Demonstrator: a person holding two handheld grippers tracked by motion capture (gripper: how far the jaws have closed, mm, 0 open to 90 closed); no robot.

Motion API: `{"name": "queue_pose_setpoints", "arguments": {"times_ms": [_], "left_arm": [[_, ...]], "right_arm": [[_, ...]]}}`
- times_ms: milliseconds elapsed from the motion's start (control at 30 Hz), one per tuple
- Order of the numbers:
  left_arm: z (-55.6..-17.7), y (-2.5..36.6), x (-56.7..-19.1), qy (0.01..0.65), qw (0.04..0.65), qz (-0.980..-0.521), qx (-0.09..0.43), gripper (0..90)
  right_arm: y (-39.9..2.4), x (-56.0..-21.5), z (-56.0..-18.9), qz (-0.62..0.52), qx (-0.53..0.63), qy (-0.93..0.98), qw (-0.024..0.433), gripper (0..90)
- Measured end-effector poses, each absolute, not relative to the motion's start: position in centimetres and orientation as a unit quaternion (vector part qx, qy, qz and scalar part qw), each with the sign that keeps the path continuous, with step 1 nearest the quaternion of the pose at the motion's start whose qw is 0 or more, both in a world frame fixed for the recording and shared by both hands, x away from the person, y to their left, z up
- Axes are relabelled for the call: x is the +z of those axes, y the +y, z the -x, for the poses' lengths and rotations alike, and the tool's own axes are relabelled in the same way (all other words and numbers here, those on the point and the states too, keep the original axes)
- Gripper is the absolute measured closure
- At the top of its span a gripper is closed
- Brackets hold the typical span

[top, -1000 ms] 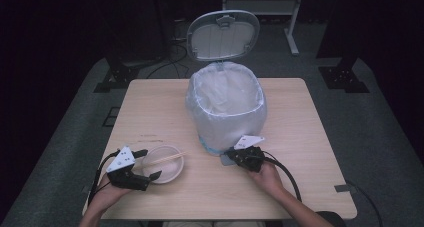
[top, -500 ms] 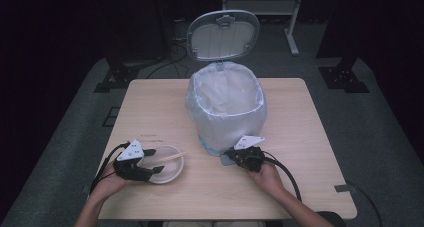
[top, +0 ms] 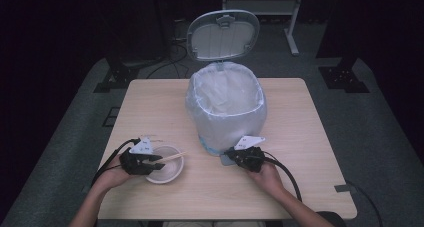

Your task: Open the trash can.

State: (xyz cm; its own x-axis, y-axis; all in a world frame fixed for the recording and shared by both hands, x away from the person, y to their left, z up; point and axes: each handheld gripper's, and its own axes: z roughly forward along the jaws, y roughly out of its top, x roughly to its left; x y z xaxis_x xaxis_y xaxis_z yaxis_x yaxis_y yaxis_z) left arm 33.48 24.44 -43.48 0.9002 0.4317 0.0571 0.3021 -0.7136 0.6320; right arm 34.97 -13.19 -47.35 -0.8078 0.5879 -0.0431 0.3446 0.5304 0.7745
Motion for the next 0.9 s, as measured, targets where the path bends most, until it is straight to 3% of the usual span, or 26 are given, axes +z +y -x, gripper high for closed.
{"name": "queue_pose_setpoints", "arguments": {"times_ms": [133,567,900], "left_arm": [[-33.7,24.1,-43.3,0.200,0.310,-0.925,0.091,79.0],[-33.8,24.3,-42.1,0.203,0.308,-0.925,0.086,79.3],[-33.5,24.7,-39.1,0.203,0.323,-0.920,0.083,79.3]], "right_arm": [[-13.2,-47.4,-35.0,-0.269,0.401,0.862,0.152,90.0],[-13.2,-47.4,-35.0,-0.267,0.404,0.862,0.151,90.0],[-13.2,-47.4,-34.9,-0.268,0.403,0.861,0.153,90.0]]}}
